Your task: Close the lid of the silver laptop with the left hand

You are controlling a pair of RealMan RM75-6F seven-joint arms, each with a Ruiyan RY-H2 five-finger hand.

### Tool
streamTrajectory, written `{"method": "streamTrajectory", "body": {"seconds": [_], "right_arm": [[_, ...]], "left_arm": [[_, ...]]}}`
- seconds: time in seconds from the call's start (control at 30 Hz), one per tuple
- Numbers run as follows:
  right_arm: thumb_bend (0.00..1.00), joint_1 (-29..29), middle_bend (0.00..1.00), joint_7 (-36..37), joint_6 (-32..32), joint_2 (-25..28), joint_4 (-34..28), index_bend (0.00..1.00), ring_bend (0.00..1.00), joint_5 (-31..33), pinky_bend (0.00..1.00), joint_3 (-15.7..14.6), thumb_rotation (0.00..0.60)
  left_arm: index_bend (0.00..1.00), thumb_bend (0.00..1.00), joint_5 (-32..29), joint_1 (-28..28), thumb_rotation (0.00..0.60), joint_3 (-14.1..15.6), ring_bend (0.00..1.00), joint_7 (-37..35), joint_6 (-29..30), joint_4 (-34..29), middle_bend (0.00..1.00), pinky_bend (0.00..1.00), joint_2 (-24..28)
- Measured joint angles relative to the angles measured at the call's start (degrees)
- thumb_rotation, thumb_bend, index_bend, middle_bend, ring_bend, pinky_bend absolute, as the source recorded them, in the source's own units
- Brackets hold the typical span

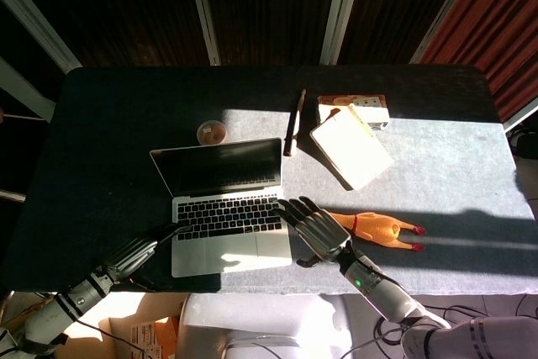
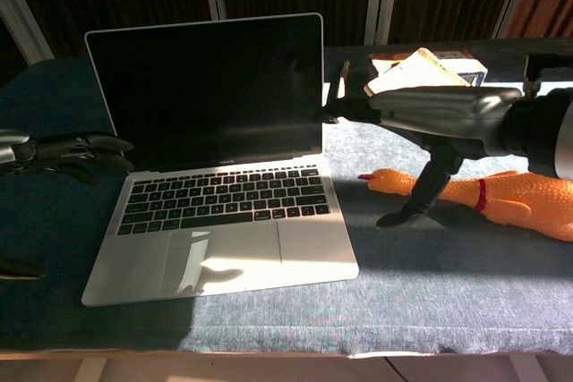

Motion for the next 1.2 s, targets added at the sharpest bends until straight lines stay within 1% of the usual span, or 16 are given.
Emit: {"method": "streamTrajectory", "body": {"seconds": [0.17, 0.27, 0.33, 0.43, 0.47, 0.5, 0.53, 0.6, 0.73, 0.8, 0.9, 1.03, 1.1, 1.13, 1.2], "right_arm": [[0.09, -0.07, 0.00, -0.28, 1.03, 0.20, -0.06, 0.00, 0.00, -0.35, 0.00, -0.46, 0.600], [0.09, -0.98, 0.00, -0.32, 2.61, 1.49, -0.47, 0.00, 0.00, -1.99, 0.00, -1.25, 0.600], [0.09, -2.26, 0.00, 0.10, 4.23, 2.97, -0.63, 0.00, 0.00, -4.20, 0.00, -2.23, 0.600], [0.09, -5.44, 0.00, 2.09, 7.80, 5.90, -0.14, 0.00, 0.00, -9.03, 0.00, -4.53, 0.600], [0.09, -6.70, 0.00, 3.19, 9.10, 6.90, 0.33, 0.00, 0.00, -10.71, 0.00, -5.42, 0.600], [0.09, -8.85, 0.00, 5.56, 11.14, 8.43, 1.51, 0.00, 0.00, -13.24, 0.00, -6.94, 0.600], [0.09, -9.73, 0.00, 6.65, 11.91, 9.01, 2.14, 0.00, 0.00, -14.09, 0.00, -7.56, 0.600], [0.09, -12.76, 0.00, 10.95, 14.39, 10.91, 4.98, 0.00, 0.00, -16.70, 0.00, -9.76, 0.600], [0.09, -18.11, 0.00, 19.67, 18.43, 13.48, 11.59, 0.00, 0.00, -20.55, 0.00, -13.18, 0.600], [0.09, -20.79, 0.00, 23.91, 20.32, 14.36, 15.40, 0.00, 0.00, -22.45, 0.00, -14.67, 0.600], [0.09, -24.18, 0.00, 27.77, 22.40, 15.27, 19.59, 0.00, 0.00, -25.21, 0.00, -16.51, 0.600], [0.09, -26.53, 0.00, 29.91, 24.13, 16.01, 21.70, 0.00, 0.00, -27.55, 0.00, -17.45, 0.600], [0.09, -26.89, 0.00, 30.96, 24.02, 16.44, 21.91, 0.00, 0.00, -27.94, 0.00, -17.65, 0.600], [0.09, -26.94, 0.00, 31.55, 23.78, 16.65, 21.93, 0.00, 0.00, -28.05, 0.00, -17.74, 0.600], [0.09, -26.93, 0.00, 33.42, 22.75, 17.34, 21.88, 0.00, 0.00, -28.20, 0.00, -17.99, 0.600]], "left_arm": [[0.00, 0.13, -0.06, 0.14, 0.600, -0.06, 0.07, -0.10, 0.82, -0.12, 0.12, 0.18, 0.53], [0.00, 0.14, -0.07, 0.52, 0.600, -0.50, 0.08, -0.09, 2.56, -0.45, 0.12, 0.20, 1.11], [0.00, 0.15, -0.37, 1.04, 0.600, -1.19, 0.08, -0.02, 4.48, -0.72, 0.12, 0.22, 1.44], [0.00, 0.16, -1.56, 2.17, 0.600, -3.48, 0.08, 0.27, 9.19, -0.99, 0.12, 0.23, 1.74], [0.00, 0.16, -2.36, 2.57, 0.600, -4.97, 0.08, 0.49, 11.36, -0.98, 0.12, 0.23, 1.74], [0.00, 0.16, -3.06, 2.78, 0.600, -6.25, 0.08, 0.65, 12.86, -0.94, 0.12, 0.23, 1.72], [0.00, 0.16, -3.87, 2.88, 0.600, -7.63, 0.08, 0.81, 14.07, -0.86, 0.12, 0.23, 1.66], [0.00, 0.16, -6.26, 2.64, 0.600, -10.75, 0.08, 1.28, 15.21, -0.55, 0.12, 0.23, 1.42], [0.00, 0.19, -11.07, 0.24, 0.600, -15.00, 0.08, 2.82, 12.24, 0.77, 0.12, 0.23, 0.29], [0.00, 0.20, -13.90, -1.82, 0.600, -17.30, 0.08, 4.13, 9.36, 2.24, 0.12, 0.21, -1.01], [0.00, 0.20, -17.52, -4.61, 0.600, -19.85, 0.08, 5.55, 5.12, 4.30, 0.12, 0.19, -2.81], [0.00, 0.20, -21.10, -7.54, 0.600, -22.08, 0.08, 4.92, -0.61, 5.73, 0.17, 0.18, -3.59], [0.01, 0.20, -22.81, -8.97, 0.600, -23.02, 0.08, 4.14, -3.44, 6.77, 0.17, 0.18, -3.97], [0.03, 0.20, -23.44, -9.47, 0.600, -23.29, 0.08, 3.77, -4.55, 7.13, 0.17, 0.18, -4.14], [0.10, 0.20, -24.67, -10.52, 0.600, -23.73, 0.08, 2.86, -6.90, 7.91, 0.19, 0.18, -4.67]]}}
